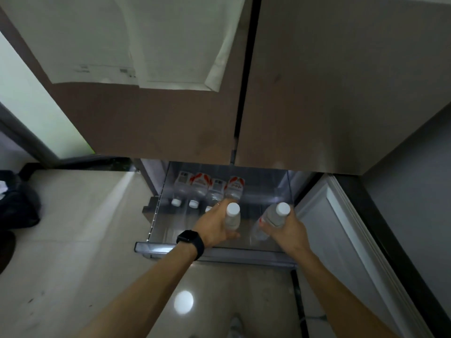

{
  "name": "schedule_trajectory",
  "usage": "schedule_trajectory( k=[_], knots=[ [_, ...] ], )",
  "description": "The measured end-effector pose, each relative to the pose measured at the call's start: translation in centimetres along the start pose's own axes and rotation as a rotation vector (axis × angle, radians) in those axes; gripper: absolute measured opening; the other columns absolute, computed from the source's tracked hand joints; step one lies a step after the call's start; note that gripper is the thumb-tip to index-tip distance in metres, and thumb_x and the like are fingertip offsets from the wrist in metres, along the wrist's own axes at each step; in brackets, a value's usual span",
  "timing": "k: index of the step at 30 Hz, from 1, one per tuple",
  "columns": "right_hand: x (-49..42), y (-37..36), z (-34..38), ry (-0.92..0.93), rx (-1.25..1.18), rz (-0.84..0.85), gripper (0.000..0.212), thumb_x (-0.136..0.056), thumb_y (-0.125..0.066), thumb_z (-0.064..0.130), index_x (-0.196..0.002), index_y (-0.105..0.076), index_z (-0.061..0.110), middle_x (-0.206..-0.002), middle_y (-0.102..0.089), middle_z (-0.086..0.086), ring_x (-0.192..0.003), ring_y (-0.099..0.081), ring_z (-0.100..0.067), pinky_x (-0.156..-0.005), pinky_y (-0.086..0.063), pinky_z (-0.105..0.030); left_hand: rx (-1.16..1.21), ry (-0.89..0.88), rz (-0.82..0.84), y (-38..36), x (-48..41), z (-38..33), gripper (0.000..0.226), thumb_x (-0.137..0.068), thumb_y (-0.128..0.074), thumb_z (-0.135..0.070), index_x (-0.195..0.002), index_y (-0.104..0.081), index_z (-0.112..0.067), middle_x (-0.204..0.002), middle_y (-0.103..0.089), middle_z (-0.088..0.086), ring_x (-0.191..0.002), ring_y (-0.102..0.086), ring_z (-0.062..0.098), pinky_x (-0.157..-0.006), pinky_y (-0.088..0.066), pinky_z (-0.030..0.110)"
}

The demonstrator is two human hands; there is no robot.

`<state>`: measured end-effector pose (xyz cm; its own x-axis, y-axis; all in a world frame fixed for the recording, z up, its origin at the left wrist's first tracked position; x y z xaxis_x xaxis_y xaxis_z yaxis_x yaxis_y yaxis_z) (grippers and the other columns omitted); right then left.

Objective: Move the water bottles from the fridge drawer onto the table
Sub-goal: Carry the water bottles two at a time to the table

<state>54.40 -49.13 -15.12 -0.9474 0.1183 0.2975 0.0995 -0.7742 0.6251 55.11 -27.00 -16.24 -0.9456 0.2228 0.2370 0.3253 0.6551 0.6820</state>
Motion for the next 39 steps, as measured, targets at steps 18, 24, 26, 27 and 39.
schedule_trajectory(
  k=[18,24,26,27,39],
  knots=[
    [4.7,-4.2,18.0,0.528,0.051,0.326,0.062,-0.070,-0.088,0.031,-0.119,-0.052,0.043,-0.110,-0.065,0.018,-0.098,-0.061,-0.002,-0.073,-0.046,-0.019,0.201,0.154,-0.670,17.6,13.9,2.4,0.057,-0.067,-0.089,-0.046,-0.112,-0.059,-0.027,-0.100,-0.066,-0.016,-0.090,-0.063,0.000,-0.073,-0.049,0.010],
    [14.4,-14.5,31.1,0.811,0.063,0.522,0.066,-0.067,-0.090,0.033,-0.121,-0.053,0.045,-0.114,-0.065,0.016,-0.102,-0.063,-0.009,-0.085,-0.053,-0.031,0.175,0.286,-0.970,25.9,30.9,9.3,0.060,-0.063,-0.091,-0.045,-0.110,-0.056,-0.032,-0.097,-0.067,-0.013,-0.088,-0.063,0.006,-0.078,-0.052,0.024],
    [18.8,-19.7,34.6,0.904,0.073,0.589,0.066,-0.067,-0.090,0.036,-0.121,-0.052,0.045,-0.115,-0.064,0.015,-0.103,-0.062,-0.011,-0.088,-0.053,-0.035,0.153,0.352,-1.056,27.6,37.5,12.7,0.062,-0.064,-0.091,-0.046,-0.113,-0.056,-0.029,-0.100,-0.067,-0.011,-0.091,-0.063,0.010,-0.081,-0.053,0.033],
    [21.3,-22.4,36.1,0.945,0.082,0.620,0.067,-0.067,-0.089,0.039,-0.121,-0.051,0.046,-0.114,-0.064,0.015,-0.103,-0.062,-0.012,-0.089,-0.053,-0.037,0.151,0.386,-1.098,28.2,41.0,14.5,0.062,-0.065,-0.090,-0.046,-0.114,-0.057,-0.028,-0.101,-0.066,-0.011,-0.092,-0.063,0.011,-0.082,-0.053,0.034],
    [50.0,-51.9,44.6,1.081,0.140,1.088,0.064,-0.066,-0.090,0.031,-0.117,-0.054,0.042,-0.107,-0.067,0.015,-0.098,-0.062,-0.009,-0.080,-0.049,-0.027,0.147,0.885,-1.354,30.0,78.6,32.9,0.064,-0.059,-0.085,-0.058,-0.110,-0.061,-0.028,-0.102,-0.065,-0.011,-0.094,-0.062,0.011,-0.084,-0.055,0.039]
  ],
)
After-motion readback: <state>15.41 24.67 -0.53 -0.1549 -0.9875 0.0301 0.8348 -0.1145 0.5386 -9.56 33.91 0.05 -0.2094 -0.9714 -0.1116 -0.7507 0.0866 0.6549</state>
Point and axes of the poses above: each hand's wrist, its own x-axis away from the middle knuckle, its own y-axis out of the back of the hand, z = x × y, the point moved 10 cm from there along -x, towards the middle knuckle
